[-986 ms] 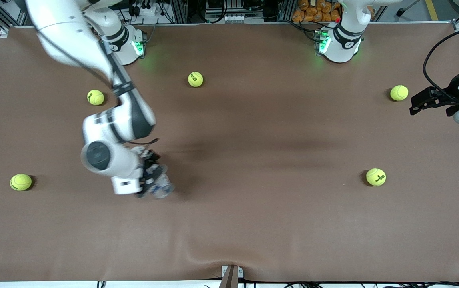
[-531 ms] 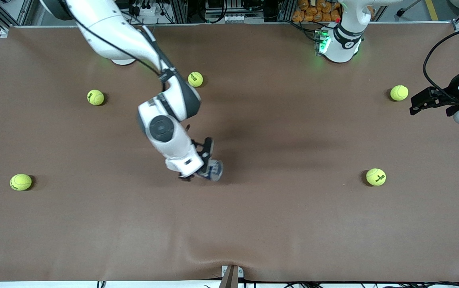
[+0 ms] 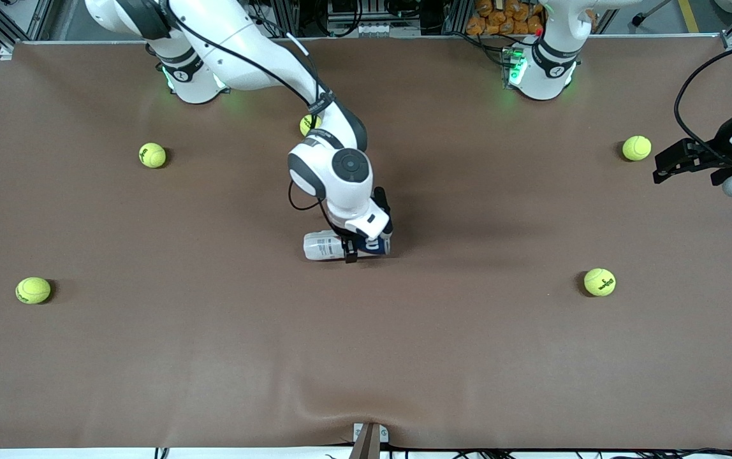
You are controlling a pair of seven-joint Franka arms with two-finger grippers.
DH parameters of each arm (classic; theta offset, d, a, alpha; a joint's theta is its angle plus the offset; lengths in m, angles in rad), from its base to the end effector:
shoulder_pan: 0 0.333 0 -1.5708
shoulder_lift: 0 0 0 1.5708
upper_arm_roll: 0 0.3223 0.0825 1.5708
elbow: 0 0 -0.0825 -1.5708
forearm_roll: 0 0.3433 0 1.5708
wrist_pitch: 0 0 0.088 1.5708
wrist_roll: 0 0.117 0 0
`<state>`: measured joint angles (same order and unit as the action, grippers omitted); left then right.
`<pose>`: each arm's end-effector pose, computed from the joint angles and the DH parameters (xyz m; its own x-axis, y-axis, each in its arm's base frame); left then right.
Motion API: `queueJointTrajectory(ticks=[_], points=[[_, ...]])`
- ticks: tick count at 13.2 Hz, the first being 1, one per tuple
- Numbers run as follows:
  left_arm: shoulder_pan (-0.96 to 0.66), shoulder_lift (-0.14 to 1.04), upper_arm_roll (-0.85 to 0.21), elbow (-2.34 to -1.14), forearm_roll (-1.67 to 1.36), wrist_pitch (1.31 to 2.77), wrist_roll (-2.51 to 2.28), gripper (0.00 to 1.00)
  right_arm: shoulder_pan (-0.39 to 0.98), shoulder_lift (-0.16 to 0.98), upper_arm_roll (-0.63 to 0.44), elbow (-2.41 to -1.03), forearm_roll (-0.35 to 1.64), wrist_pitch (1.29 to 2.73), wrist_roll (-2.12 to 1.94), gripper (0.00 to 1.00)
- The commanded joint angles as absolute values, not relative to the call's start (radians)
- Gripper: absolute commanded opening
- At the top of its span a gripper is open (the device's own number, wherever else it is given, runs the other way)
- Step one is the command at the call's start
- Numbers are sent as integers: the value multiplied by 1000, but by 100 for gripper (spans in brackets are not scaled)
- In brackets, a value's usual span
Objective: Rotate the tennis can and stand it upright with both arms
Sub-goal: 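Carry the can to the table middle and lower it lying down, then open the right gripper and withdraw while the left gripper approaches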
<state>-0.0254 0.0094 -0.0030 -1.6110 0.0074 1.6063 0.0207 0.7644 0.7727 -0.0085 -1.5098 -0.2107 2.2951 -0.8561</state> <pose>0.5187 -0.0139 0.6017 0.9987 -0.0493 -0.0143 -0.0494 -0.9988 -0.0071 0.5040 0.4681 0.2291 -0.1736 0.9770 -0.1235 0.9764 0.1871 0.1081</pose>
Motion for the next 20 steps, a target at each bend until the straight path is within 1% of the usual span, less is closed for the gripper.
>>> queueJointTrajectory(ticks=[1,5,10,12,15,17,20], points=[[-23,12,-5,-1603,0,1594,25,100,767,785,-21,-1474,-247,2292,-839,100],[-23,12,-6,-1603,0,1594,25,100,775,738,-11,-1450,-224,2238,-836,100],[-18,25,-5,-1600,-12,1594,40,100,762,602,-15,-1448,-40,2122,-790,100],[-15,51,-5,-1597,-29,1594,40,100,740,568,-24,-1453,-40,2089,-689,100],[-20,75,-5,-1601,-73,1594,37,100,672,511,-57,-1457,-44,2040,-533,100],[-12,83,-5,-1605,-135,1550,40,100,622,473,-92,-1459,-46,2005,-413,100],[-11,156,-5,-1602,-257,1548,40,100,459,417,-98,-1463,-41,1901,-402,100]])
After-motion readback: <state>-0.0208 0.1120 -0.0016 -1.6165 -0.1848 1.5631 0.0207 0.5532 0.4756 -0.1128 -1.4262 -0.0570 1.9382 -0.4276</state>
